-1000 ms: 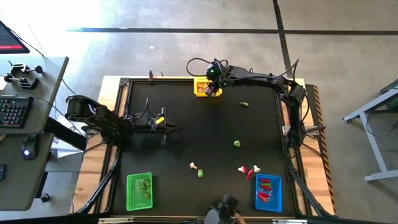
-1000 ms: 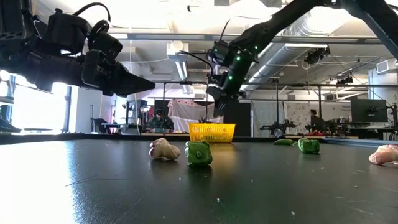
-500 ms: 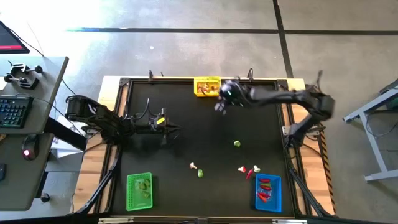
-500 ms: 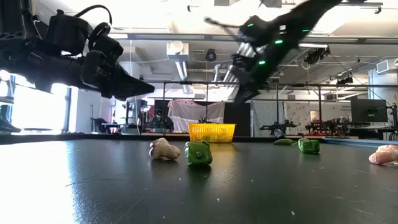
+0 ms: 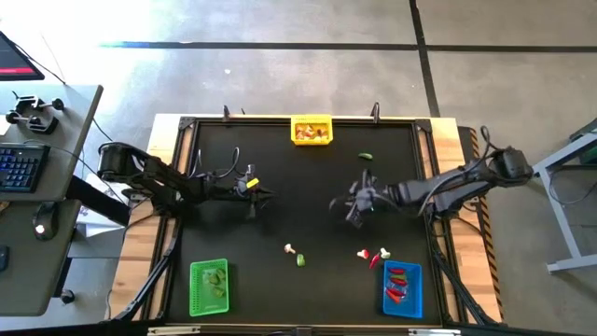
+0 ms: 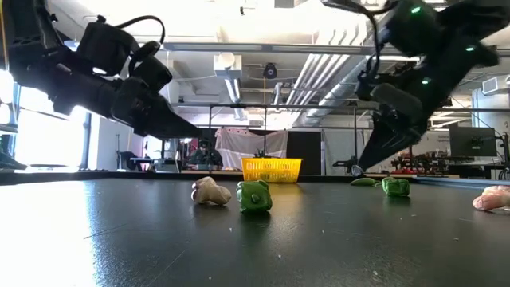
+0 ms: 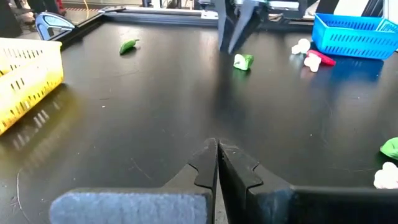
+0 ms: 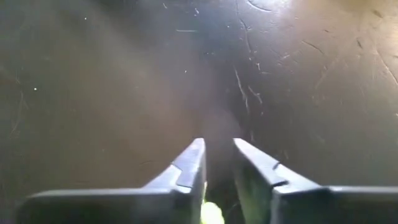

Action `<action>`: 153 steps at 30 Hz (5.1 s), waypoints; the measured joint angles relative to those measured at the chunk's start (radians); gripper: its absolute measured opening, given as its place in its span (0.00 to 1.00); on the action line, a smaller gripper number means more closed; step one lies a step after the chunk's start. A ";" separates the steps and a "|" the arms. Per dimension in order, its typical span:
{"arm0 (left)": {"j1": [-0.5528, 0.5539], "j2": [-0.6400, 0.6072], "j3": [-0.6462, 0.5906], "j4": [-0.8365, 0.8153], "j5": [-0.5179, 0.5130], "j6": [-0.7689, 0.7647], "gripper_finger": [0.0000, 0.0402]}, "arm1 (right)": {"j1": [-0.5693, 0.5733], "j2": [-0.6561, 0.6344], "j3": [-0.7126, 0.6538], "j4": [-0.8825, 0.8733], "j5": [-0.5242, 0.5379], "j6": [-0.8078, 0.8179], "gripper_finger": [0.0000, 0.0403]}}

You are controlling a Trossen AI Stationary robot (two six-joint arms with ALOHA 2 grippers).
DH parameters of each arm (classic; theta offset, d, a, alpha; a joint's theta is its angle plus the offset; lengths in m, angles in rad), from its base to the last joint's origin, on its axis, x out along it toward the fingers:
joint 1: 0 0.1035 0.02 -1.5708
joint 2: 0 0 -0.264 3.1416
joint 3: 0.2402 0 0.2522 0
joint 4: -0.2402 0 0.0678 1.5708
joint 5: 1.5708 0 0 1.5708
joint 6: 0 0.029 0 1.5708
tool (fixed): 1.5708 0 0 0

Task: Sort produce into baskets
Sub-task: Put the top green chili into the blue bin, then put the right red mushroom into the yellow bin

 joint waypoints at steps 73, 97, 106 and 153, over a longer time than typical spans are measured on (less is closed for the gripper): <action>0.000 0.000 0.000 0.013 0.000 0.028 0.00 | -0.955 0.053 0.020 -0.094 -0.491 -0.773 0.03; 0.000 0.000 0.000 0.014 0.000 0.044 0.00 | 0.151 -0.507 0.151 -0.632 -0.365 0.234 0.04; 0.000 0.000 0.000 0.014 0.000 0.045 0.00 | 0.526 -0.368 0.151 -0.555 -0.285 0.644 0.04; 0.000 0.000 0.000 0.013 0.000 0.070 0.00 | 0.596 0.086 0.396 -0.595 -0.051 0.503 0.52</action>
